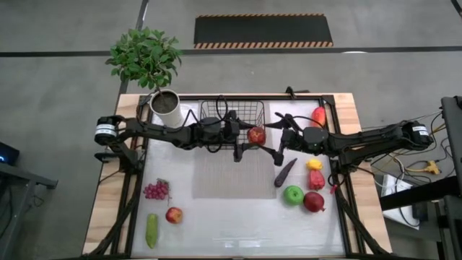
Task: Build produce basket
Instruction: Put the top red apple into the wire basket, then put the eggplant into the wire basket
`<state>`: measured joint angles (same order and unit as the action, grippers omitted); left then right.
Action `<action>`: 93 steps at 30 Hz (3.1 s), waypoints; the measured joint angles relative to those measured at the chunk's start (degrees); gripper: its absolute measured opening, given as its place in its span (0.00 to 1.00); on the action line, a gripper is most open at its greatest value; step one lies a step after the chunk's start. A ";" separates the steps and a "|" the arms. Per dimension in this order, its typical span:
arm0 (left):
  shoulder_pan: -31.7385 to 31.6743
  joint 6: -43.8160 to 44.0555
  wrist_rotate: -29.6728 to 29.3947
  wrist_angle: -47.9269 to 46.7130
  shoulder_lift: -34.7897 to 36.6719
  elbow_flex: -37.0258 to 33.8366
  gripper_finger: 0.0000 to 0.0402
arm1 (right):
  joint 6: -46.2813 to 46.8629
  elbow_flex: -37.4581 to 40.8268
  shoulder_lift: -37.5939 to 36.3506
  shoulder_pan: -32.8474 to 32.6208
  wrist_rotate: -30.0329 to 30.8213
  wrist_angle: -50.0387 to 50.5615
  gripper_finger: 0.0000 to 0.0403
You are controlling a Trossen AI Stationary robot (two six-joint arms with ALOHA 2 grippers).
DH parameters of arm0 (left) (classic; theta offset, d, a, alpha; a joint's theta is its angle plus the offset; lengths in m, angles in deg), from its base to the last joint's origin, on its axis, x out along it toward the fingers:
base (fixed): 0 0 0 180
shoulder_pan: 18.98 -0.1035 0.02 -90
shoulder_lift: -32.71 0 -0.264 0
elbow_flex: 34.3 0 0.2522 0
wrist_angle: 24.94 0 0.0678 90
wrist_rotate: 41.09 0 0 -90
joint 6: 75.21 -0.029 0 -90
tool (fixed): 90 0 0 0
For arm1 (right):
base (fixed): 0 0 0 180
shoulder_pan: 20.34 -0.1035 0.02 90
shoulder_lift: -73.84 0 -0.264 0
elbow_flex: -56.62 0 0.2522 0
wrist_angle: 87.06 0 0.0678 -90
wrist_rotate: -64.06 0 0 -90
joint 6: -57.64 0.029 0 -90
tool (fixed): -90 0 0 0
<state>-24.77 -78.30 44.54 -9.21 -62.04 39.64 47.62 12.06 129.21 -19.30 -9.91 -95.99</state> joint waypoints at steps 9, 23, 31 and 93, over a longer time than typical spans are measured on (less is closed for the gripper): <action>-4.20 0.74 -17.05 -9.72 1.91 -2.45 0.69 | 2.68 -2.65 -4.35 0.00 5.83 7.56 0.95; -8.07 9.23 -26.22 -19.66 -2.63 -2.47 0.70 | 4.11 -2.12 -3.86 0.00 5.64 7.93 0.95; -8.51 13.44 -30.79 -20.04 -5.63 -2.47 0.73 | 5.30 -2.02 -3.86 0.00 5.59 8.99 0.95; -6.43 3.46 -30.80 -25.33 5.83 -2.38 0.87 | 20.93 -11.40 -3.90 -1.72 4.27 36.82 0.94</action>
<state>-31.21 -74.84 13.74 -34.54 -56.21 37.26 68.54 0.66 125.31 -21.02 -5.65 -59.17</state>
